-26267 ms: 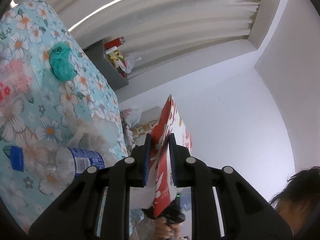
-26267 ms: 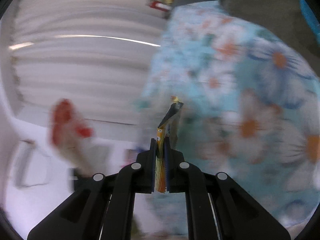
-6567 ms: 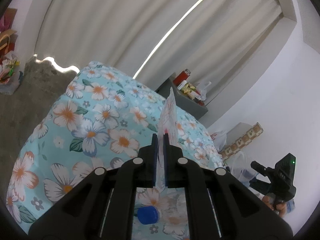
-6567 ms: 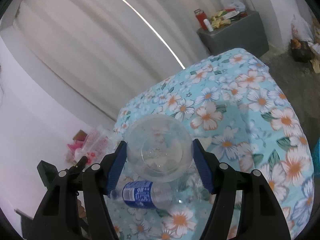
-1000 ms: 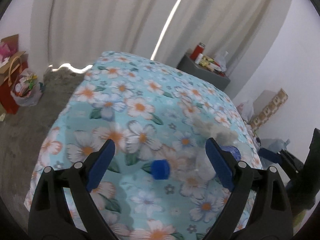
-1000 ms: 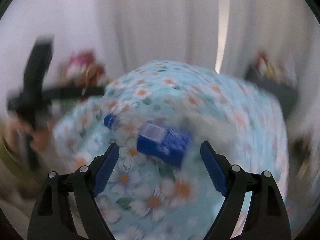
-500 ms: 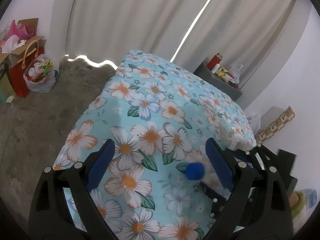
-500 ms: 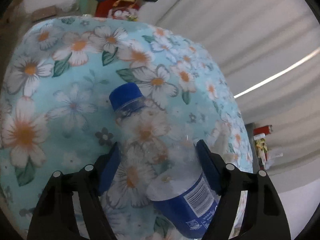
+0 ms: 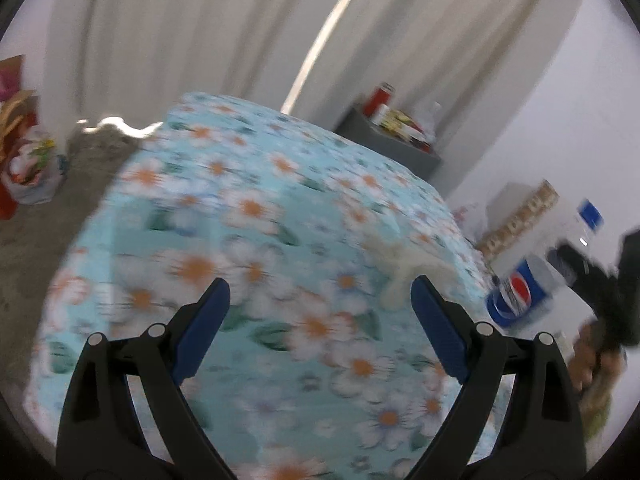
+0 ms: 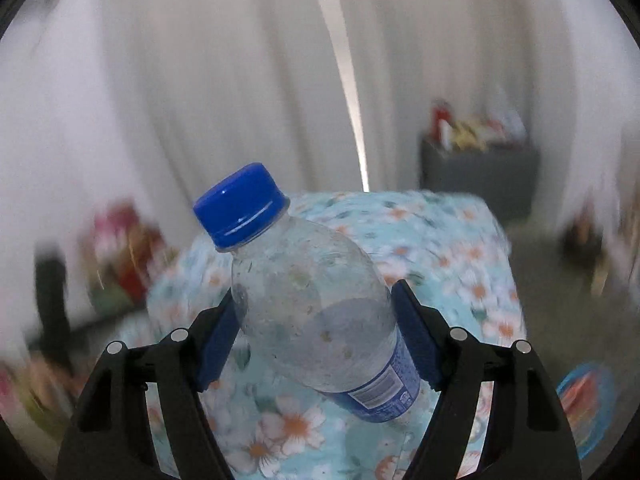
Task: Collect trash
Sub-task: 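Grasp the blue-labelled plastic bottle with the right tool and lift it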
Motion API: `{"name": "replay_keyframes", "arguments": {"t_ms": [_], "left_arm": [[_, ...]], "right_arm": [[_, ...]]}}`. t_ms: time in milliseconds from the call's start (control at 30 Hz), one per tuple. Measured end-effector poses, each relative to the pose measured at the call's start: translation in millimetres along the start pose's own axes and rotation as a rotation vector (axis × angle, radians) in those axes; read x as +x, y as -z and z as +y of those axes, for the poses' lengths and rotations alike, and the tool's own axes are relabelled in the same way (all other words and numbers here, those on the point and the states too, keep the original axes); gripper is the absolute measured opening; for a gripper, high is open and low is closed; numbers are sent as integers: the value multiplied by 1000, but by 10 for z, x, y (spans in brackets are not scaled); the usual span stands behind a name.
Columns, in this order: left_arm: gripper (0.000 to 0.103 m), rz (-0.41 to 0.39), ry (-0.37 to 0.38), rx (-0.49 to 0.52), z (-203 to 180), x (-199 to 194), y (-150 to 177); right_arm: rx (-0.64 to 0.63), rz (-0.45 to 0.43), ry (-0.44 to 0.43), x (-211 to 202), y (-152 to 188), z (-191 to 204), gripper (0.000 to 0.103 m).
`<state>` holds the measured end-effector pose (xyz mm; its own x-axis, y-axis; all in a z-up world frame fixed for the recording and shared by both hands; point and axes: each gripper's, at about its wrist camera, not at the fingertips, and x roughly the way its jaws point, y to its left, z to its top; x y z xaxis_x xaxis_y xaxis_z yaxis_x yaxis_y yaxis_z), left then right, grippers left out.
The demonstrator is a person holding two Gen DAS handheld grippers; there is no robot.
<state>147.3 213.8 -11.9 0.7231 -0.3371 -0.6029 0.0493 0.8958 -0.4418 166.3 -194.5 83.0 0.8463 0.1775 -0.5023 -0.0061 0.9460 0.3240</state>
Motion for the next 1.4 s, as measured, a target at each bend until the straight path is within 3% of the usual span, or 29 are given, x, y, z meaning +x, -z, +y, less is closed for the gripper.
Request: {"name": "replay_keyframes", "arguments": {"t_ms": [100,233,467,567,633,767,900,1000,1067,1267,1400], "left_arm": [[87,33,51,66,-292,207,76],[87,58,103,139,-623,413,128],[87,47,128,297,-1056,569,49],[84,57,138,314,-1125,620,13],[79,68,133,323,-1146,684,4],[73,88,123,329,-1180,744,23],[70,88,137,343,-1246,737,37],[69,84,132,355,-1274,759,29],[68,88,131,357,-1278,800,17],[67,96,106,397,-1325,931,14],[67,94,85,438,-1397,1048,-27]], "right_arm": [[125,-33,-25,-28,-105,-275,71],[169,-72,-58,-313,-113,-332,70],[192,-30,-170,-1098,16,-363,70],[212,49,-191,-1235,113,-452,70],[250,123,-201,-1132,180,-543,70],[286,236,-81,-615,294,-704,70],[299,231,-39,-169,280,-754,70],[280,246,50,205,237,-786,70],[299,273,41,428,263,-845,76],[358,350,36,518,510,-939,77],[297,370,49,444,619,-850,81]]}}
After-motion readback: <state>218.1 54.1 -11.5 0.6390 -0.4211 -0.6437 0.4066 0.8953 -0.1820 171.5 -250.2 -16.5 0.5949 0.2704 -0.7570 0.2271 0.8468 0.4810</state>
